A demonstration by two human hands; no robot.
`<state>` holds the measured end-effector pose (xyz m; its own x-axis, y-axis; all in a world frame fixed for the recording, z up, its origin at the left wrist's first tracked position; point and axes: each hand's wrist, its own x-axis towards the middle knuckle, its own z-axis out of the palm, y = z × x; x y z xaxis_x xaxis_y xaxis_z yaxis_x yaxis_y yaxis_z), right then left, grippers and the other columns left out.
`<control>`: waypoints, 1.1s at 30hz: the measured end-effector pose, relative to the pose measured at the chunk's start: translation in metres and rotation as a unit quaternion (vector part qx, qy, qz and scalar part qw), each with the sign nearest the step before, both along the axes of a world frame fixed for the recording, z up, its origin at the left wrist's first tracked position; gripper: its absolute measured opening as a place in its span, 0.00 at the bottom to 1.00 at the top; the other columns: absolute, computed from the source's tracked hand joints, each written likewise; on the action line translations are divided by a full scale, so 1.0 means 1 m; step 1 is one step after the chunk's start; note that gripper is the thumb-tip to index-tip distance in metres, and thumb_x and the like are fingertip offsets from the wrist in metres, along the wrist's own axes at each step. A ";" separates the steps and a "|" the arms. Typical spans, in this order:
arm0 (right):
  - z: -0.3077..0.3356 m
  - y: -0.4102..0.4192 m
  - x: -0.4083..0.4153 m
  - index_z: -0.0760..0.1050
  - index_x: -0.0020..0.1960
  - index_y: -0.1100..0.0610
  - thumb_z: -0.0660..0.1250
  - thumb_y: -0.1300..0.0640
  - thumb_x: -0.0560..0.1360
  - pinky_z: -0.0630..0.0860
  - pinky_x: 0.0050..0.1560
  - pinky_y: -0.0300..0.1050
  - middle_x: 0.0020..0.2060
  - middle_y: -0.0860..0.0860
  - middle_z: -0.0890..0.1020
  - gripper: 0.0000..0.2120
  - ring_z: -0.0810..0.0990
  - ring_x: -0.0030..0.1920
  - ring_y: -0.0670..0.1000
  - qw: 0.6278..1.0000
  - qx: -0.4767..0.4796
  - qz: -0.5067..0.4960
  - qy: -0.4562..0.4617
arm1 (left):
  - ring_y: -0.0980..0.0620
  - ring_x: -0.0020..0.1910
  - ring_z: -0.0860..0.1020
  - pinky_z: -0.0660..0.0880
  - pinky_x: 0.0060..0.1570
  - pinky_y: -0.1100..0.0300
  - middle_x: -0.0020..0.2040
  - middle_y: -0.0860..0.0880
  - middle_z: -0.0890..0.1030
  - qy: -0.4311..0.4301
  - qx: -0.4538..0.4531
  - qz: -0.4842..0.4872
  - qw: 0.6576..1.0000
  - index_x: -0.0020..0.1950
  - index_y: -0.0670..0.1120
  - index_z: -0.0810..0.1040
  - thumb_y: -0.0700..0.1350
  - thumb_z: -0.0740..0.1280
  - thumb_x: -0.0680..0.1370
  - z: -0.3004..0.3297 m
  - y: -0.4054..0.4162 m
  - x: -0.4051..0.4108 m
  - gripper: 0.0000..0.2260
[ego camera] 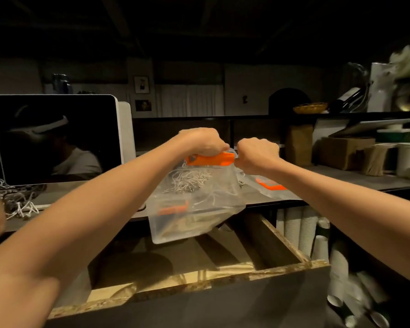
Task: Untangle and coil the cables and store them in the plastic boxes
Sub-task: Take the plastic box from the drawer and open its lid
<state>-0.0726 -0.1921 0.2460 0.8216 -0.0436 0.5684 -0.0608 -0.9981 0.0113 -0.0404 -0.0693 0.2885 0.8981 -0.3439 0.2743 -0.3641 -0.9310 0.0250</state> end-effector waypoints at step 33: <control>-0.011 -0.180 0.096 0.72 0.56 0.60 0.54 0.52 0.82 0.67 0.44 0.48 0.53 0.57 0.78 0.13 0.75 0.48 0.57 0.966 0.245 -0.071 -0.042 | 0.47 0.40 0.74 0.64 0.41 0.55 0.40 0.49 0.74 -0.250 -0.032 -0.173 0.952 0.51 0.46 0.79 0.55 0.54 0.83 -0.019 -0.178 0.090 0.18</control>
